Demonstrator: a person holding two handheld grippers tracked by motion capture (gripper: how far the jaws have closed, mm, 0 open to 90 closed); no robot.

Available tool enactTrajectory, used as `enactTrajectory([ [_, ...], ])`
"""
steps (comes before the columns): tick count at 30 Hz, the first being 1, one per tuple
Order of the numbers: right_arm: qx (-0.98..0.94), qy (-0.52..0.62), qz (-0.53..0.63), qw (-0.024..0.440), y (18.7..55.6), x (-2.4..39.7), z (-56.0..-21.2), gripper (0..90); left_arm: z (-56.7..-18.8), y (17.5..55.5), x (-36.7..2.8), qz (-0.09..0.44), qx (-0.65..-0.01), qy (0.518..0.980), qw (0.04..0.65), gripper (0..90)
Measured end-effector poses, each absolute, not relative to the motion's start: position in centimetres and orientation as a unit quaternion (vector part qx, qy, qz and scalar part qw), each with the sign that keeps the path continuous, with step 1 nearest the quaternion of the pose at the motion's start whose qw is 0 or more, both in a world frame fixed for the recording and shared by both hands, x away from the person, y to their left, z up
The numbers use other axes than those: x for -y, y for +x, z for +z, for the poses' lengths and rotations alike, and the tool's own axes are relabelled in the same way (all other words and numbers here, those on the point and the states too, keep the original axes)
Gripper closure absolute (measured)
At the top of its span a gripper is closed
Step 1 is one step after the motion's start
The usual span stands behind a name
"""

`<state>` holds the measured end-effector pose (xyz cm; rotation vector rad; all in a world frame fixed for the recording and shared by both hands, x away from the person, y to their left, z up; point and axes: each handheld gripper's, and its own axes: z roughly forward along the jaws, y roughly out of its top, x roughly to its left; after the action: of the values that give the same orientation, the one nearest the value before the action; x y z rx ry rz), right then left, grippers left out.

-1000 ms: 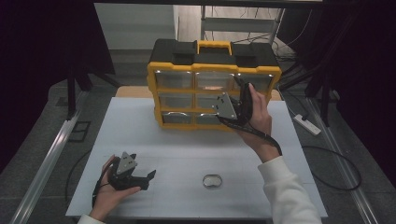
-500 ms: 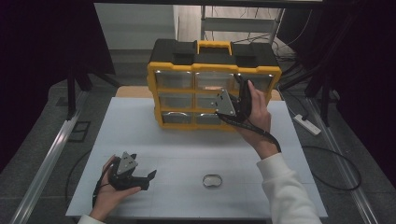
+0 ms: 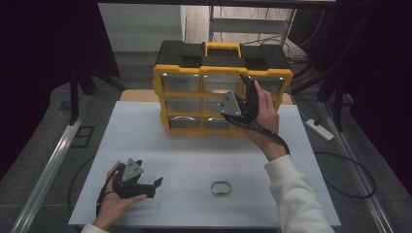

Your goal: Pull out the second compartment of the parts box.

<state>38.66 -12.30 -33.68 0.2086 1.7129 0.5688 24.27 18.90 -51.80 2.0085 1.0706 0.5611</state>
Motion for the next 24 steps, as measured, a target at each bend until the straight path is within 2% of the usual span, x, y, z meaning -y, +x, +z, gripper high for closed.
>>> enactTrajectory([
  [24, -0.744, 0.085, 0.235, 0.62, 39.9, 11.7, -33.9, 25.3, -51.8, 24.2, -18.9, 0.219, -0.422, 0.788, 0.39, 5.6],
])
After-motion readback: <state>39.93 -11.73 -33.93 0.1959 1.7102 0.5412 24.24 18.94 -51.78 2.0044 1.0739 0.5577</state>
